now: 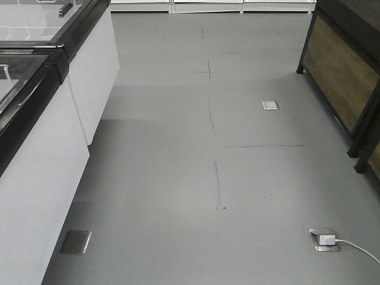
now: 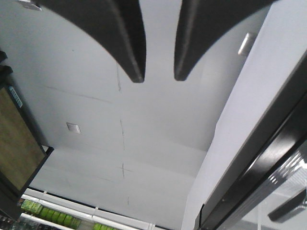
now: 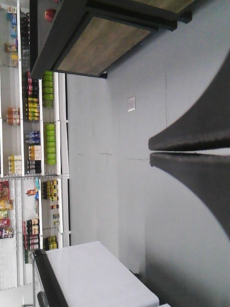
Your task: Left arm holds basket, right arm returns cookies
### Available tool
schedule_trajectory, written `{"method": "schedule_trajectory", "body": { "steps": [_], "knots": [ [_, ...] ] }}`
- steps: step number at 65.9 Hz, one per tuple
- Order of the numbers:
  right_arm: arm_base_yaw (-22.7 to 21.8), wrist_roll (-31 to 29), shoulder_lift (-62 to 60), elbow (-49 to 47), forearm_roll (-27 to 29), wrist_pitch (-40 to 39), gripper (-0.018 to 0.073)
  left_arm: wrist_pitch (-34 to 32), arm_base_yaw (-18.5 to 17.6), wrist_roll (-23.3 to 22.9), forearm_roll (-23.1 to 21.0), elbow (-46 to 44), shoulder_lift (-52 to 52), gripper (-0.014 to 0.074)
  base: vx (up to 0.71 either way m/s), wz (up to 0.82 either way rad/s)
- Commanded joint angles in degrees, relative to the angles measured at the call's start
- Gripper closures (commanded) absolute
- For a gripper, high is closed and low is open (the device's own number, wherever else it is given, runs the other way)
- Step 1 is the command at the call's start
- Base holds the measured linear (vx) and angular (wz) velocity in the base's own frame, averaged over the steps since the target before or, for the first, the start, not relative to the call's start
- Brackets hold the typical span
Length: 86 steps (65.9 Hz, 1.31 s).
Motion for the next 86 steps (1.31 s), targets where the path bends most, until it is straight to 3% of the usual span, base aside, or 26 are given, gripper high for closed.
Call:
{"method": "schedule_trajectory", "body": {
  "steps": [1,11,22,39,49,59,66,76,86],
  "knots": [
    [0.03,-0.07,-0.58,-0.06,-0.23,-4.49,0.0568,-1.28,0.0,-4.16,-0.46,-3.41,3.19,0.0352,0.0,0.0],
    [0.03,-0.07,-0.58,-0.06,-0.23,-4.49,0.0568,-0.6,0.0,-10.13,-0.55,-5.0,8.13,0.0266,0.0,0.0],
    [0.03,-0.07,-0.58,-0.06,-0.23,-4.49,0.0568,-2.22,0.0,-13.18,-1.65,-7.48,15.65,0.0256,0.0,0.0],
    [0.03,-0.07,-0.58,-0.06,-0.23,-4.49,0.0568,-3.11,0.19,-14.94,-12.92,-18.95,25.47,0.0258,0.0,0.0],
    [0.03,-0.07,-0.58,-0.06,-0.23,-4.49,0.0568,-2.05,1.54,-15.78,-15.58,-26.24,27.94,0.0258,0.0,0.0],
    [0.03,-0.07,-0.58,-0.06,-0.23,-4.49,0.0568,6.03,10.54,-15.72,-17.94,-32.91,28.78,0.0258,0.0,0.0],
    [0.03,-0.07,-0.58,-0.06,-0.23,-4.49,0.0568,12.75,19.16,-14.6,-18.43,-36.85,29.09,0.0275,0.0,0.0],
    [0.03,-0.07,-0.58,-0.06,-0.23,-4.49,0.0568,20.58,30.33,-8.21,-20.44,-41.26,30.86,0.0316,0.0,0.0],
    [0.03,-0.07,-0.58,-0.06,-0.23,-4.49,0.0568,25.65,39.64,0.66,-28.55,-45.79,34.89,0.0318,0.0,0.0]
  ]
}}
